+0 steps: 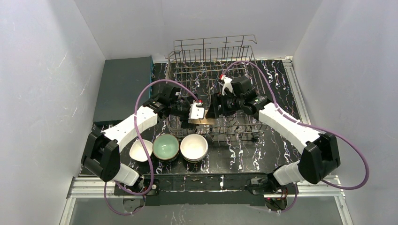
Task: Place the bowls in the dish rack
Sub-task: Turn the bowl upside down on the dish rack.
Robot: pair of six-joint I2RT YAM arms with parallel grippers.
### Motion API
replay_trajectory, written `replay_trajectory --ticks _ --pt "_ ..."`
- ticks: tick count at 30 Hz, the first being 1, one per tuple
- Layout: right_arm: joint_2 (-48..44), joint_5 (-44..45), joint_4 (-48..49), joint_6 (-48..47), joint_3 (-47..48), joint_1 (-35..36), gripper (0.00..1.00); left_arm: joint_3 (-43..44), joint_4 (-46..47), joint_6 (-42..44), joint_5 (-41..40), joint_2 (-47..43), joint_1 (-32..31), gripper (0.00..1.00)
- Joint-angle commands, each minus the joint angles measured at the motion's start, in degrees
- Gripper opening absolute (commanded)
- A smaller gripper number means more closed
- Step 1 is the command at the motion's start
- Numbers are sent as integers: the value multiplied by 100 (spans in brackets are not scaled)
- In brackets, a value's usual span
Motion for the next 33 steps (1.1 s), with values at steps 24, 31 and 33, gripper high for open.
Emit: replay_trajectory --ticks 24,31,33 --pt "136 729 -153 -383 119 45 87 110 -663 -91 821 -345 -148 94" --pt "-541 36 328 -826 -134 49 96 154 -462 -481 493 -152 -150 92" --pt "-612 -202 403 -915 -171 49 97 189 -466 -558 468 -102 -150 92"
